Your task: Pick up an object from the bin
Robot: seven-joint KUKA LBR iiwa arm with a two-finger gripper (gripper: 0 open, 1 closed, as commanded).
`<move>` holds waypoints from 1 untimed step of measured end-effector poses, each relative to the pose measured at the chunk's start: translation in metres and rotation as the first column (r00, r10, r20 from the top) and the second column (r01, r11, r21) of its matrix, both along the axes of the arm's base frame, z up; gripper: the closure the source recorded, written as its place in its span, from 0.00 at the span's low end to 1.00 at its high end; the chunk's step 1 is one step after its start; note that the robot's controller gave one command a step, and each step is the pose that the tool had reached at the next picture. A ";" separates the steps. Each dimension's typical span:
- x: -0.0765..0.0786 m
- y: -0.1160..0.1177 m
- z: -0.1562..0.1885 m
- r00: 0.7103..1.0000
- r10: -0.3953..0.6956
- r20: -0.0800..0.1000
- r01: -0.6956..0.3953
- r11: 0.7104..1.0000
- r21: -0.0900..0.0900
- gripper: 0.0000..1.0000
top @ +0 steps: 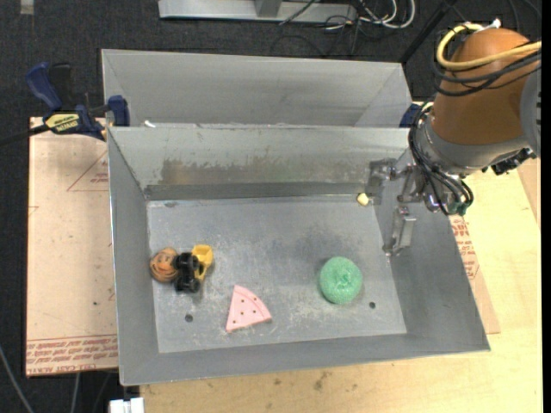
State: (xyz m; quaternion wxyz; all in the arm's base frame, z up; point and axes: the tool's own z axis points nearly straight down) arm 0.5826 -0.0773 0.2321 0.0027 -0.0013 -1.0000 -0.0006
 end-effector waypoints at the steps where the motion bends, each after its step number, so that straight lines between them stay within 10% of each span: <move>1: 0.001 0.000 0.005 1.000 0.002 0.007 -0.002 1.000 -0.001 0.00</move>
Offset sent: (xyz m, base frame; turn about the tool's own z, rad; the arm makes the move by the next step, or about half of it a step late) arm -0.0347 0.0274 -0.0784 0.0048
